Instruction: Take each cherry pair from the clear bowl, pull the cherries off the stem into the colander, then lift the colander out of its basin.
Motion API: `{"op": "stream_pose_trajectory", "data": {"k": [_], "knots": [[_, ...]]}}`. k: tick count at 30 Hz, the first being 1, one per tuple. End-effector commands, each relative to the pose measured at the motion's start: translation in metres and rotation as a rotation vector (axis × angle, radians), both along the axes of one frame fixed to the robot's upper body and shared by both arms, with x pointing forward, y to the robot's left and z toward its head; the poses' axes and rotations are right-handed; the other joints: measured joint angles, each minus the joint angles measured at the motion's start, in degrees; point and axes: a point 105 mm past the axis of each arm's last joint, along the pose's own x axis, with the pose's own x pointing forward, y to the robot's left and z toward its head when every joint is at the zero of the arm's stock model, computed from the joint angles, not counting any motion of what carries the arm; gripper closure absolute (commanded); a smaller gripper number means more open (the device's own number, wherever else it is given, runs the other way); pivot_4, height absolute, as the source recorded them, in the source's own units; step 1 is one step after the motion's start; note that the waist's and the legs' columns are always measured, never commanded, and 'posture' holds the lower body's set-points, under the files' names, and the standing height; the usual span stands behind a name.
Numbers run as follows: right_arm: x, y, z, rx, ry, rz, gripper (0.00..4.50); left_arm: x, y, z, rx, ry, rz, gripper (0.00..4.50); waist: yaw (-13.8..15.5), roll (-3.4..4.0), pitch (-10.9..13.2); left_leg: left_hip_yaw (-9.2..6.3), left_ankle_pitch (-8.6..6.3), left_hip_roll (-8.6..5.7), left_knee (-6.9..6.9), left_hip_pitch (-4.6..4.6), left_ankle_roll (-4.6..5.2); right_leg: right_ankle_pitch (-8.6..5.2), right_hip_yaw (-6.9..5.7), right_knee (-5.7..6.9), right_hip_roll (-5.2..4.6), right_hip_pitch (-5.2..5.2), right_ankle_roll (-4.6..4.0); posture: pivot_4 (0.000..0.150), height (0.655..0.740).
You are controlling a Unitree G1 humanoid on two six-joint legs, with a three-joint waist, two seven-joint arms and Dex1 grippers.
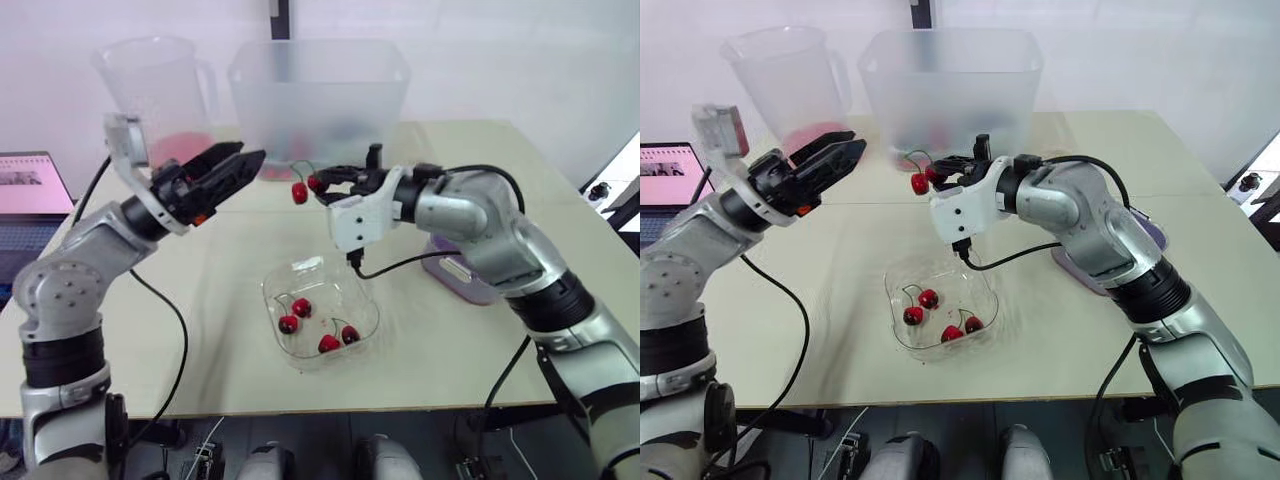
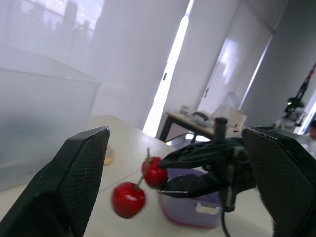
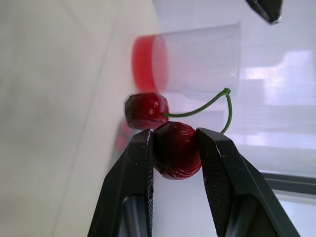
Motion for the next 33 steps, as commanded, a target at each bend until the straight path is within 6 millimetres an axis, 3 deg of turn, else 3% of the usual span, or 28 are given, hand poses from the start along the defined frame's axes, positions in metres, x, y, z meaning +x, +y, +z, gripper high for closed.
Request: {"op": "stream_pose_trajectory", "data": {"k": [1,13,16,19,33], "knots": [[-0.007,0.002,0.017,0.043,-0.123,0.021,3.1,0.005,-0.007,0.011,0.039,-0.081,0.043,0.0,-0.01,0.0,0.0,0.0,0.01,0.0,0.0,0.01,-0.01,0.0,0.0,0.0,0.01,0.0,0.0,0.15,0.6886],[-0.005,-0.003,0.022,0.091,-0.123,-0.002,3.1,0.021,-0.041,0.006,0.064,-0.116,0.083,0.0,0.01,-0.01,0.0,0.0,0.01,0.0,0.0,0.05,-0.01,0.0,0.0,0.0,0.01,0.06,0.0,0.15,0.6886],[-0.005,-0.003,0.02,0.088,-0.111,-0.002,3.16,0.024,-0.039,0.01,0.004,-0.114,0.131,0.76,0.06,-0.01,0.0,0.01,0.01,0.01,-0.01,0.07,-0.01,0.0,0.01,0.0,0.01,0.07,0.0,0.15,0.6886],[-0.006,-0.003,0.019,0.089,-0.108,-0.001,3.16,0.022,-0.043,0.004,0.013,-0.094,0.13,2.24,0.1,-0.01,0.01,0.01,0.01,0.01,-0.01,0.07,-0.01,0.0,0.01,0.0,0.0,0.08,0.0,0.15,0.6886],[-0.009,0.002,0.02,0.096,-0.098,0.006,3.16,0.023,-0.05,-0.002,-0.002,-0.07,0.098,2.24,0.12,-0.01,0.0,0.0,0.01,0.01,-0.01,0.08,-0.01,0.0,0.01,0.0,0.0,0.08,0.0,0.15,0.6886]]}}
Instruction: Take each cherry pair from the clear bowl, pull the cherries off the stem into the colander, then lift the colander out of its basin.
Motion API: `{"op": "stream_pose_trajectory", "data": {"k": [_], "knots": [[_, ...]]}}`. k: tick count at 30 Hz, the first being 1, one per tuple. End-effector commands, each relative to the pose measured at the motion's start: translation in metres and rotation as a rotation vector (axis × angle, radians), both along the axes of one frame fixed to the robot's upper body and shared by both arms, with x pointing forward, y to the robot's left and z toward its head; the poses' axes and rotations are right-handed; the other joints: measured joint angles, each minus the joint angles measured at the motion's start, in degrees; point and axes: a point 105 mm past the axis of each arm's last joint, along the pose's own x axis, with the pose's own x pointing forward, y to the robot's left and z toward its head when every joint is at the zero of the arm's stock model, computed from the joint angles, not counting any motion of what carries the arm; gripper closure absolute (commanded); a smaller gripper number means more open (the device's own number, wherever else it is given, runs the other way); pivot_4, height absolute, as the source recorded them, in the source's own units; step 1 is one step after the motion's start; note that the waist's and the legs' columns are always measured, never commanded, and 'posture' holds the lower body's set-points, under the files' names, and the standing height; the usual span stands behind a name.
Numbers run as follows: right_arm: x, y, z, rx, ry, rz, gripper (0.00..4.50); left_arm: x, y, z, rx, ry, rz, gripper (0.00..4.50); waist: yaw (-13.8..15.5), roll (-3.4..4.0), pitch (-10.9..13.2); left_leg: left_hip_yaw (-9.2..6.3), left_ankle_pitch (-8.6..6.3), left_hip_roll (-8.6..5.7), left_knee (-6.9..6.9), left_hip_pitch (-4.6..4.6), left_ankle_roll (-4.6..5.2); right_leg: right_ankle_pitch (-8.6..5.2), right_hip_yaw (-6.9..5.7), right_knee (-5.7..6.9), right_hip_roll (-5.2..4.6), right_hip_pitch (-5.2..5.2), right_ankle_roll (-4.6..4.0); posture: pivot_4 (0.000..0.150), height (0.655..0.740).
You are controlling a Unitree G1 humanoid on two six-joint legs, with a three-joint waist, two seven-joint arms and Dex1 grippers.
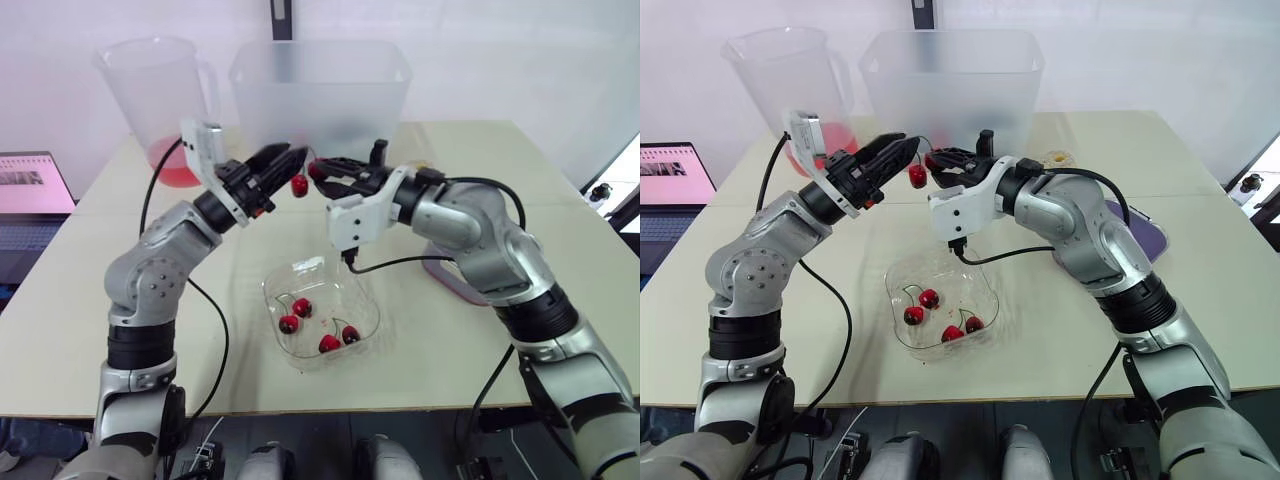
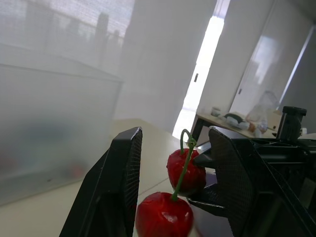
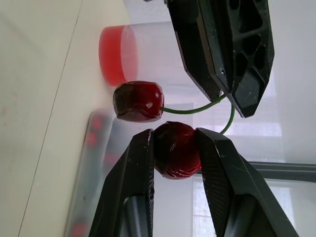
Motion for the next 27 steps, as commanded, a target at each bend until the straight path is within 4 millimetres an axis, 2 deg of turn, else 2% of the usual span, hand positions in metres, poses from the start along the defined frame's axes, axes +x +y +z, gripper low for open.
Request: {"op": "stream_pose_trajectory", "data": {"k": [1,3,6,21,24,26,27], "knots": [[-0.0097,0.0016,0.0172,0.03,-0.054,0.023,3.16,-0.0038,-0.0033,0.0107,-0.009,-0.051,-0.016,2.51,0.0,0.0,0.0,0.0,0.0,0.0,0.0,0.0,0.0,0.0,0.0,0.0,0.0,0.0,0.0,0.15,0.6886],[-0.0105,0.0022,0.0176,0.032,-0.052,0.025,3.16,-0.0034,-0.0063,0.0111,-0.022,-0.05,-0.028,3.06,0.01,0.0,0.0,0.0,0.0,0.0,0.0,0.0,0.0,0.0,0.0,0.0,0.0,0.0,0.0,0.15,0.6886],[-0.0112,0.0026,0.0181,0.036,-0.048,0.024,3.16,-0.0031,-0.0097,0.0109,-0.029,-0.051,-0.033,4.47,0.01,0.0,0.0,0.0,0.0,0.0,0.0,0.0,0.0,0.0,0.0,0.0,0.0,0.0,0.0,0.15,0.6886],[-0.0133,0.0008,0.0125,0.048,0.023,0.035,3.16,-0.0033,-0.0103,0.0148,-0.04,-0.06,-0.027,4.47,0.0,0.0,0.0,-0.01,0.0,0.0,0.0,0.01,0.0,0.0,0.0,0.0,0.0,0.01,0.0,0.15,0.6886],[-0.0133,0.0005,0.014,0.051,0.014,0.031,2.4,-0.0038,-0.0109,0.0154,-0.041,-0.061,-0.03,4.5,0.01,0.0,0.0,-0.01,0.0,0.0,0.0,0.02,0.0,0.0,0.0,0.0,0.0,0.01,0.0,0.15,0.6886],[-0.0134,0.0004,0.0145,0.048,0.007,0.029,1.55,-0.0048,-0.0119,0.0161,-0.042,-0.063,-0.035,4.5,0.03,0.0,0.0,0.0,0.0,0.0,0.0,0.02,0.0,0.0,0.0,0.0,0.0,0.02,0.0,0.15,0.6886],[-0.0134,0.0003,0.0145,0.045,0.006,0.028,1.55,-0.0053,-0.0124,0.0164,-0.043,-0.064,-0.037,4.5,0.03,0.0,0.0,0.0,0.0,0.0,0.0,0.01,0.0,0.0,0.0,0.0,0.0,0.02,0.0,0.15,0.6886]]}}
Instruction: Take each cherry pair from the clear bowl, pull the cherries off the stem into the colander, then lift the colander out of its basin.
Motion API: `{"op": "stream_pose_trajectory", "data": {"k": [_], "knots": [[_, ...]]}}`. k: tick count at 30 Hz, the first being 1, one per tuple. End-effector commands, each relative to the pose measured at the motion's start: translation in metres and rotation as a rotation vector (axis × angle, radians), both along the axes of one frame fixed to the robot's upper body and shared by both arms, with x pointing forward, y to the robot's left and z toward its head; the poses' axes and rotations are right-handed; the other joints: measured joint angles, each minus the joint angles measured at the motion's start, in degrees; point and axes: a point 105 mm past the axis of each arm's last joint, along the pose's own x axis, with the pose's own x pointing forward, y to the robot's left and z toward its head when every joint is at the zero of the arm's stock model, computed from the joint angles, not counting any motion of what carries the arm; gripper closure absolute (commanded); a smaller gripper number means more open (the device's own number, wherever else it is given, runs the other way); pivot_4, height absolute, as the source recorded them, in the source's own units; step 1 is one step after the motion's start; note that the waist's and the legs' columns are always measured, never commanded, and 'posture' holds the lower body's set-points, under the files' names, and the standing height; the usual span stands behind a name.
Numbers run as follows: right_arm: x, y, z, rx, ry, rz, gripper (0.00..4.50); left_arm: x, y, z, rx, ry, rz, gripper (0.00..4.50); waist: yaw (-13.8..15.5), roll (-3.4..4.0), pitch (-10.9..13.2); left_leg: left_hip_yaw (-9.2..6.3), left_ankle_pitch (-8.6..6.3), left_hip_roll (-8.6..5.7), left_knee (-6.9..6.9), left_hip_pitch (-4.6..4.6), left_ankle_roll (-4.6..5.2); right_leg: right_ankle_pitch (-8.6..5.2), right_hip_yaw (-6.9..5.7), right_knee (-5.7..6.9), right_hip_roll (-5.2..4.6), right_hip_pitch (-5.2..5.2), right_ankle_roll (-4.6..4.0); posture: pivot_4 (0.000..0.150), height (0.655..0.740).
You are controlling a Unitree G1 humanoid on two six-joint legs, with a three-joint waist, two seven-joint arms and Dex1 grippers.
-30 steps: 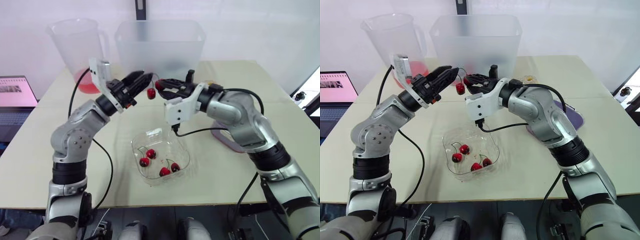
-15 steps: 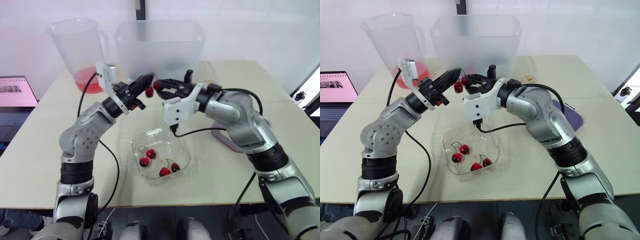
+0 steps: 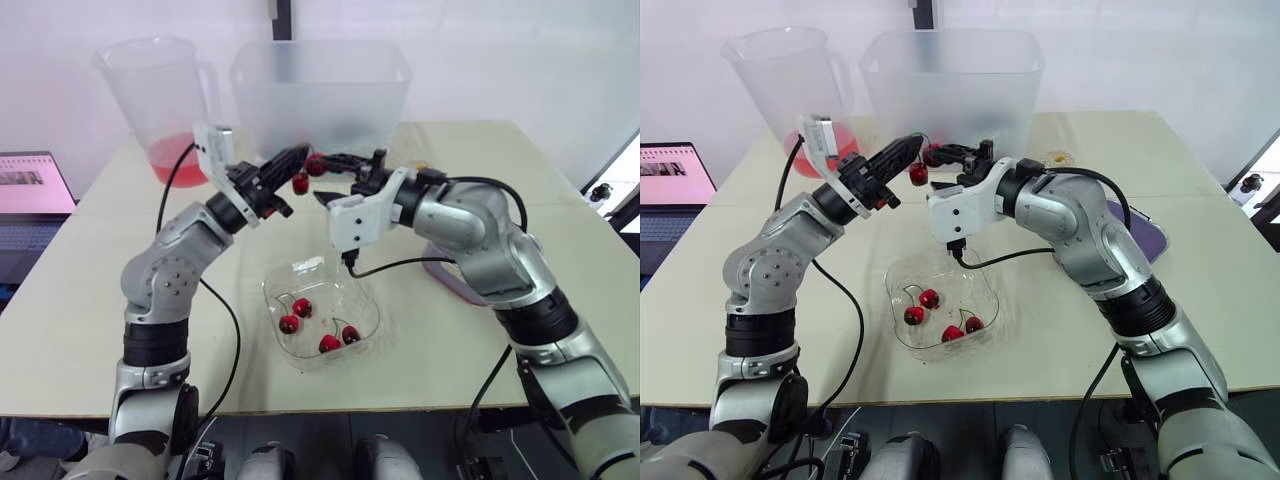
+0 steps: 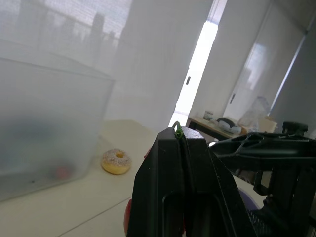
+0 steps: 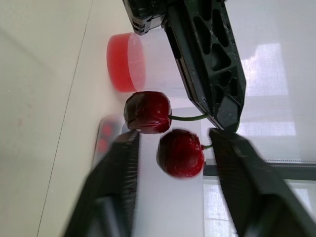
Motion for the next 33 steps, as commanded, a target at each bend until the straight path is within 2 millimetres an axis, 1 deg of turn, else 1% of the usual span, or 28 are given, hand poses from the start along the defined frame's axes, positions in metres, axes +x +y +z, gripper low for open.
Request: {"op": "stream_pose_trajectory", "data": {"k": [1,3,5,6,8,10,11,12,13,14,16,18,21,23,29,33], "knots": [[-0.008,-0.001,0.015,0.032,-0.049,0.015,1.55,-0.009,-0.002,0.018,-0.011,-0.078,-0.01,4.5,-0.02,0.0,0.0,0.0,0.0,0.0,0.0,0.0,0.0,0.0,0.0,0.0,0.0,0.0,0.0,0.15,0.6886],[-0.009,-0.003,0.015,0.035,-0.034,0.014,1.55,-0.01,-0.003,0.019,-0.013,-0.079,-0.01,4.5,-0.01,0.0,0.0,0.0,0.0,0.0,0.0,0.0,0.0,0.0,0.0,0.0,0.0,0.0,0.0,0.15,0.6886],[-0.011,-0.01,0.022,0.083,0.008,0.014,1.55,-0.01,-0.002,0.019,-0.005,-0.08,-0.012,4.5,0.04,0.0,0.0,0.0,0.0,0.0,0.0,0.0,0.0,0.0,0.0,0.0,0.0,0.0,0.0,0.15,0.6886],[-0.013,-0.015,0.028,0.138,0.042,0.014,1.55,-0.011,-0.002,0.019,0.004,-0.082,-0.014,4.5,0.05,0.0,0.0,-0.01,0.0,0.0,0.0,0.0,0.0,0.0,0.0,-0.01,0.0,0.01,0.0,0.15,0.6886],[-0.014,-0.027,0.048,0.325,0.164,0.021,1.55,-0.013,0.001,0.019,0.026,-0.088,-0.024,4.5,0.0,-0.01,0.01,-0.01,0.0,0.0,0.0,0.0,0.0,0.0,0.0,-0.01,0.0,0.02,0.0,0.15,0.6886],[-0.015,-0.039,0.06,0.51,0.335,0.05,1.55,-0.015,0.003,0.018,0.055,-0.092,-0.05,4.5,0.0,-0.01,0.01,-0.03,0.0,0.01,0.01,0.02,0.0,0.0,-0.02,0.01,0.0,0.03,0.0,0.15,0.6886],[-0.016,-0.044,0.063,0.58,0.426,0.076,1.55,-0.017,0.003,0.018,0.077,-0.096,-0.075,4.5,-0.01,-0.01,0.01,-0.03,0.0,0.03,0.0,0.03,0.0,0.0,-0.04,0.01,0.01,0.04,0.0,0.15,0.6886],[-0.02,-0.049,0.059,0.624,0.605,0.115,1.55,-0.021,0.004,0.017,0.099,-0.101,-0.112,4.5,0.02,0.0,0.01,-0.05,0.0,0.04,0.0,0.04,0.0,0.0,-0.05,0.01,0.02,0.07,-0.01,0.15,0.6886],[-0.028,-0.051,0.052,0.638,0.83,0.174,1.55,-0.024,0.004,0.017,0.124,-0.105,-0.151,4.5,0.05,0.0,0.01,-0.06,0.0,0.04,0.0,0.08,0.0,0.0,-0.07,0.0,0.01,0.12,-0.01,0.15,0.6886],[-0.037,-0.053,0.047,0.627,0.988,0.218,1.55,-0.028,0.005,0.016,0.149,-0.106,-0.186,4.5,0.07,0.01,0.02,-0.09,0.0,0.03,-0.01,0.1,0.0,0.0,-0.09,-0.02,0.01,0.18,-0.01,0.15,0.6886],[-0.044,-0.056,0.042,0.633,1.114,0.238,1.55,-0.039,0.004,0.01,0.218,-0.109,-0.283,4.5,0.09,0.02,0.03,-0.18,-0.01,0.03,-0.01,0.14,0.01,0.0,-0.18,-0.02,0.0,0.3,-0.01,0.15,0.6886],[-0.048,-0.055,0.033,0.621,1.181,0.238,1.55,-0.051,0.003,0.005,0.267,-0.101,-0.388,4.5,-0.03,0.05,0.04,-0.17,-0.01,0.02,-0.05,0.17,0.02,0.0,-0.18,-0.07,-0.01,0.32,-0.02,0.15,0.6886],[-0.056,-0.05,0.014,0.569,1.29,0.219,1.55,-0.061,0.0,0.002,0.311,-0.086,-0.495,4.5,0.03,0.05,0.04,-0.16,-0.02,0.02,-0.12,0.24,0.03,0.0,-0.16,-0.07,0.0,0.32,-0.02,0.15,0.6886],[-0.057,-0.045,0.006,0.571,1.326,0.22,1.55,-0.067,-0.002,0.002,0.324,-0.081,-0.556,4.5,0.04,0.05,0.04,-0.15,-0.02,0.01,-0.12,0.23,0.03,0.0,-0.15,-0.07,-0.01,0.32,-0.02,0.15,0.6886],[-0.06,-0.033,-0.002,0.624,1.402,0.265,1.55,-0.066,-0.004,0.005,0.327,-0.089,-0.57,4.5,0.08,0.05,0.05,-0.13,-0.02,0.01,-0.12,0.24,0.03,0.0,-0.11,-0.06,0.0,0.3,-0.02,0.15,0.6886],[-0.062,-0.029,-0.003,0.646,1.433,0.293,1.55,-0.066,-0.006,0.006,0.32,-0.093,-0.569,4.5,0.08,0.05,0.05,-0.13,-0.02,0.0,-0.12,0.24,0.03,0.0,-0.1,-0.06,-0.01,0.31,-0.01,0.15,0.6886]]}}
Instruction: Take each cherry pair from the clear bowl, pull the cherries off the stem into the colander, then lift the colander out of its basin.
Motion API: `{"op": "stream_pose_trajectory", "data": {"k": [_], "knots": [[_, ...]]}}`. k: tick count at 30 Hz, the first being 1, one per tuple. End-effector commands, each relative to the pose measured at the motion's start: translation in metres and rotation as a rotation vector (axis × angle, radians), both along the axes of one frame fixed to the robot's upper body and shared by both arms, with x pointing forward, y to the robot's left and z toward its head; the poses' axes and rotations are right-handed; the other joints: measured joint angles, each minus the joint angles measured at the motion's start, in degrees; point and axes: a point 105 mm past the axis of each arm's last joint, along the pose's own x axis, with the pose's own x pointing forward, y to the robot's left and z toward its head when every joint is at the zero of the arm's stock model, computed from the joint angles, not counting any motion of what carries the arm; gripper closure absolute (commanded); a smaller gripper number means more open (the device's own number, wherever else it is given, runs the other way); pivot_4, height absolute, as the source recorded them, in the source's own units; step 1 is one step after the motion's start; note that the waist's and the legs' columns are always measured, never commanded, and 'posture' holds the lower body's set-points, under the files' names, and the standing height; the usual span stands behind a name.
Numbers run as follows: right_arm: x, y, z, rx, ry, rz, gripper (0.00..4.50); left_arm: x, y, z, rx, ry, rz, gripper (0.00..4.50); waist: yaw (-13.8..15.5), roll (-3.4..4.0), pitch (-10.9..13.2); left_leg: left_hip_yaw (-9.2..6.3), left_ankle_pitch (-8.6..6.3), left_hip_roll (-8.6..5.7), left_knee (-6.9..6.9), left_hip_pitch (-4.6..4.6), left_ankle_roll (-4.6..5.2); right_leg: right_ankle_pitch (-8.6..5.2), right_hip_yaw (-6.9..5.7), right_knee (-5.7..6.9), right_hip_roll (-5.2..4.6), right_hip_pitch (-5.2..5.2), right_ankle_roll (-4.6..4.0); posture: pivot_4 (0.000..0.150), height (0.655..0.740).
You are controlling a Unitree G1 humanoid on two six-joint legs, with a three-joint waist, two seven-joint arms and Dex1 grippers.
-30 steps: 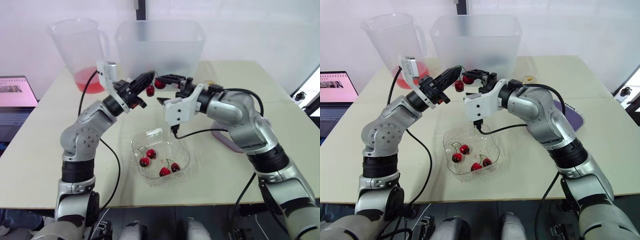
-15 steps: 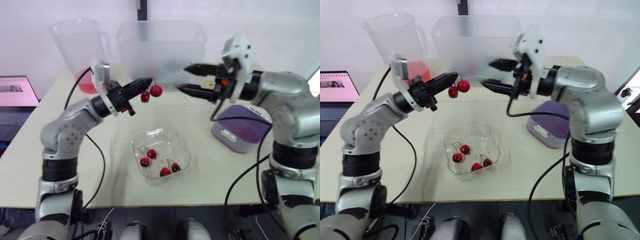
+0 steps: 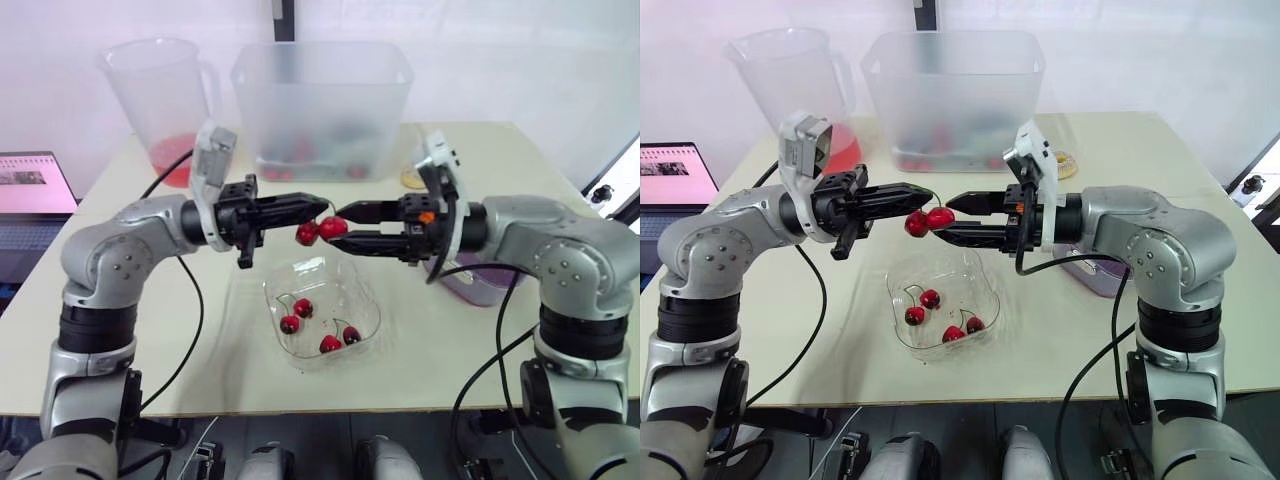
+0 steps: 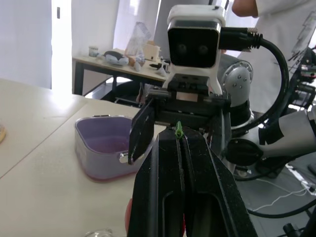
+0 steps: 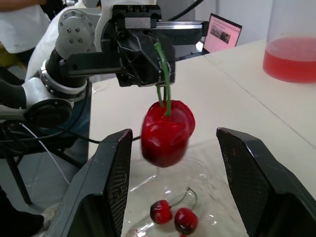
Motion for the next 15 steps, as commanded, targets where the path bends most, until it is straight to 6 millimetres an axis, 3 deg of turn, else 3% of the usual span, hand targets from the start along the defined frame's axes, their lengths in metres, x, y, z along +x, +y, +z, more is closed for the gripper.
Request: {"op": "stream_pose_trajectory", "data": {"k": [1,2,5,8,15], "knots": [[-0.008,0.0035,0.0089,0.04,-0.019,0.032,1.55,-0.0038,-0.0027,0.01,-0.012,-0.045,-0.008,4.5,0.01,0.0,0.0,0.0,0.0,0.0,0.0,0.0,0.0,0.0,0.0,0.0,0.0,0.0,0.0,0.15,0.6886],[-0.009,0.0044,0.009,0.045,-0.013,0.039,1.55,-0.0031,-0.003,0.01,-0.012,-0.048,-0.003,4.5,0.0,0.0,0.0,-0.01,0.0,0.0,0.0,0.0,0.0,0.0,0.0,0.0,0.0,0.0,0.0,0.15,0.6886],[-0.0099,0.0068,0.0111,0.068,-0.005,0.047,2.4,-0.0022,-0.0032,0.0101,-0.015,-0.049,0.002,4.5,-0.02,0.0,0.0,0.0,0.0,0.0,0.0,0.0,0.0,0.0,0.0,0.0,0.0,0.0,0.0,0.15,0.6886],[-0.011,0.0092,0.012,0.076,-0.001,0.053,3.77,0.0004,-0.002,0.0088,-0.018,-0.048,0.016,4.5,-0.02,0.0,0.0,-0.01,0.0,0.0,0.0,0.0,0.0,0.0,0.0,0.0,0.0,0.0,0.0,0.15,0.6886],[-0.0081,0.0097,0.0078,0.066,0.011,0.035,3.77,0.002,-0.0021,0.0074,-0.03,-0.047,0.025,4.5,0.0,0.0,0.0,0.0,0.0,0.0,0.0,0.0,0.0,0.0,0.0,0.0,0.0,0.0,0.0,0.15,0.6886]]}}
